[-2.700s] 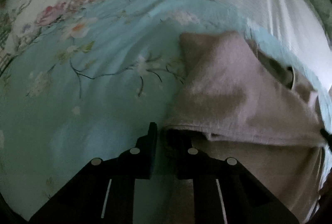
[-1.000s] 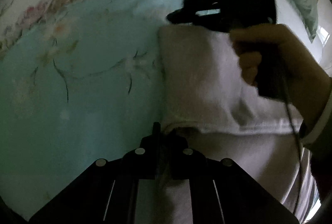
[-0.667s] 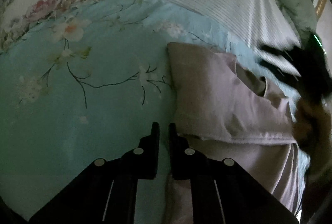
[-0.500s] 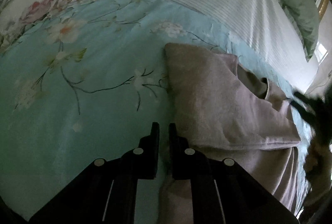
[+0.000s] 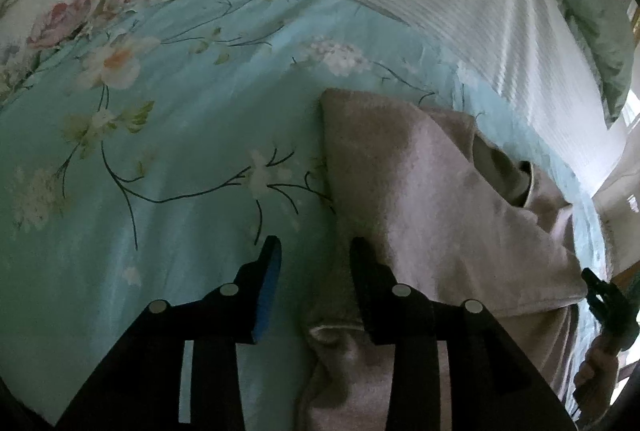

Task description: Fold small clothes

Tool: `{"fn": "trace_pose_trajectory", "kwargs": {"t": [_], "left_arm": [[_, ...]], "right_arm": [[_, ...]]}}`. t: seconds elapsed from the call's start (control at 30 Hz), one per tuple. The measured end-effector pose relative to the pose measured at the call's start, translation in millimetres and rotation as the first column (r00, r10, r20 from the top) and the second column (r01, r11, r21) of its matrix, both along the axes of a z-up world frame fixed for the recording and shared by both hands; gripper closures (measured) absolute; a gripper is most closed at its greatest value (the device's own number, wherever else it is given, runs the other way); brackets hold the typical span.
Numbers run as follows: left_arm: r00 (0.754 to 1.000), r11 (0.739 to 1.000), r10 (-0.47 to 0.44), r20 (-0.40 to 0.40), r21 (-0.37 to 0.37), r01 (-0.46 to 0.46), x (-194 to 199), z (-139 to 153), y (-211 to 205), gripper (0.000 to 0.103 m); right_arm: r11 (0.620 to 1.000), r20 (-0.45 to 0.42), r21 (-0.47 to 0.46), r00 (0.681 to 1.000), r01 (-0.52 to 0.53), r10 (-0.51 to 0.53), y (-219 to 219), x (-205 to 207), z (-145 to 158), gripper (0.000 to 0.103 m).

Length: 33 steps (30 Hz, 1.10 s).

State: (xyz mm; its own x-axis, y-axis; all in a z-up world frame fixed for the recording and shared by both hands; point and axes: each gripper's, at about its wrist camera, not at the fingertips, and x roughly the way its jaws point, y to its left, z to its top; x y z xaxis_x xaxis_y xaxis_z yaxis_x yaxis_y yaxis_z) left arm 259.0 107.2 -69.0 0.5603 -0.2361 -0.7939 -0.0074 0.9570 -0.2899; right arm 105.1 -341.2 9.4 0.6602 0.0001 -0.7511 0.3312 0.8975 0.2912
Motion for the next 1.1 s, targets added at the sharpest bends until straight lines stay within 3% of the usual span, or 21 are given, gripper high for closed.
{"fn": "trace_pose_trajectory", "kwargs": {"t": [0.03, 0.07, 0.13, 0.23, 0.3, 0.4, 0.63, 0.77, 0.8, 0.83, 0.9, 1.03, 1.1], "left_arm": [[1.0, 1.0, -0.004, -0.003, 0.009, 0.004, 1, -1, -2, 0.065], [1.0, 1.0, -0.009, -0.007, 0.02, 0.009, 2, -2, -4, 0.064], [1.0, 0.999, -0.016, -0.016, 0.042, 0.016, 4, -5, -8, 0.064], [1.0, 0.997, -0.027, -0.014, 0.066, 0.028, 4, -5, -13, 0.064], [0.999, 0.997, -0.029, -0.015, 0.071, 0.03, 4, -6, -14, 0.064], [0.999, 0.997, -0.027, -0.023, 0.072, 0.028, 4, -7, -16, 0.064], [0.999, 0.994, -0.034, -0.022, 0.104, 0.037, 3, -7, -16, 0.063], [0.999, 0.993, -0.032, -0.026, 0.109, 0.035, 4, -9, -17, 0.063], [0.999, 0.993, -0.033, -0.026, 0.11, 0.036, 5, -9, -17, 0.063], [0.999, 0.993, -0.032, -0.026, 0.11, 0.035, 5, -9, -17, 0.063], [0.999, 0.993, -0.033, -0.028, 0.111, 0.036, 5, -8, -16, 0.062], [0.999, 0.992, -0.04, -0.029, 0.119, 0.043, 5, -6, -17, 0.062], [0.999, 0.991, -0.041, -0.03, 0.124, 0.044, 4, -5, -17, 0.062]], "right_arm": [[1.0, -0.014, 0.0, 1.0, -0.01, 0.01, 3, 3, -3, 0.072], [1.0, -0.021, 0.0, 1.0, -0.017, 0.017, 4, 5, -3, 0.081], [0.999, 0.026, -0.023, 0.999, -0.046, 0.046, 10, 0, 12, 0.082], [0.994, 0.057, -0.085, 0.995, -0.072, 0.077, 19, -7, 31, 0.082], [0.991, 0.022, -0.094, 0.995, -0.095, 0.097, 22, -4, 29, 0.08], [0.986, -0.086, -0.15, 0.995, -0.067, 0.054, 22, 2, 15, 0.057], [0.982, 0.054, -0.186, 0.998, -0.024, 0.035, 21, -14, 37, 0.056], [0.984, -0.022, -0.144, 0.994, -0.108, 0.105, 25, 9, 26, 0.057], [0.985, -0.05, -0.131, 0.993, -0.117, 0.111, 25, 13, 20, 0.069], [0.986, -0.07, -0.109, 0.991, -0.125, 0.118, 24, 16, 14, 0.099], [0.987, -0.03, -0.092, 0.991, -0.13, 0.128, 25, 13, 19, 0.1], [0.985, 0.148, -0.144, 0.982, -0.093, 0.115, 31, -15, 66, 0.1], [0.987, 0.174, -0.152, 0.982, -0.047, 0.074, 21, -23, 73, 0.1]]}}
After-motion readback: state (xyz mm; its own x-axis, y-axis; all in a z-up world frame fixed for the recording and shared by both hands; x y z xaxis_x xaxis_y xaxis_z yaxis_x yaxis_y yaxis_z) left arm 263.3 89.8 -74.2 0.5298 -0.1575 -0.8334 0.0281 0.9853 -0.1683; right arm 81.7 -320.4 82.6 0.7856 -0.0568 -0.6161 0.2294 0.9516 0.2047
